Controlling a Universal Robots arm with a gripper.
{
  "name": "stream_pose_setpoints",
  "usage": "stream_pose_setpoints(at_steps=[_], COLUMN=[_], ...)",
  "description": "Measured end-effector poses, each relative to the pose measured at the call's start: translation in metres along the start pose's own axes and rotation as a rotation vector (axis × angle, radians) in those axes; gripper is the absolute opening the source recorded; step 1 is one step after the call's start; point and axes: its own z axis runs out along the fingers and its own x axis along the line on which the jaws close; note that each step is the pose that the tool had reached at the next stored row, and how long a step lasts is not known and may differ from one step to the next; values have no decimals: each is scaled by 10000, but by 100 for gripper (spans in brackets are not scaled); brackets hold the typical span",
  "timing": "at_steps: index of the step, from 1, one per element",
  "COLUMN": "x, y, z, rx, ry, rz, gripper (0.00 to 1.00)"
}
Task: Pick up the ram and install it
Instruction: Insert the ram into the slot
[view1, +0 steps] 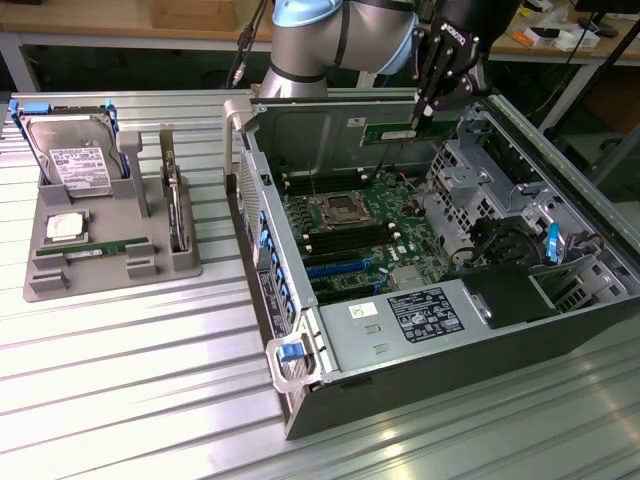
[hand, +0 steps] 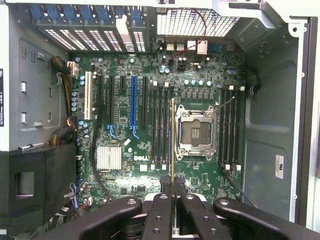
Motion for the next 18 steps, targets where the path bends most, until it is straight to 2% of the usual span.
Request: stream_pose_setpoints(at_steps=[18], x=[2], y=[-8], z=[210], rx=[0], ry=[0], rz=[-1], gripper=[12])
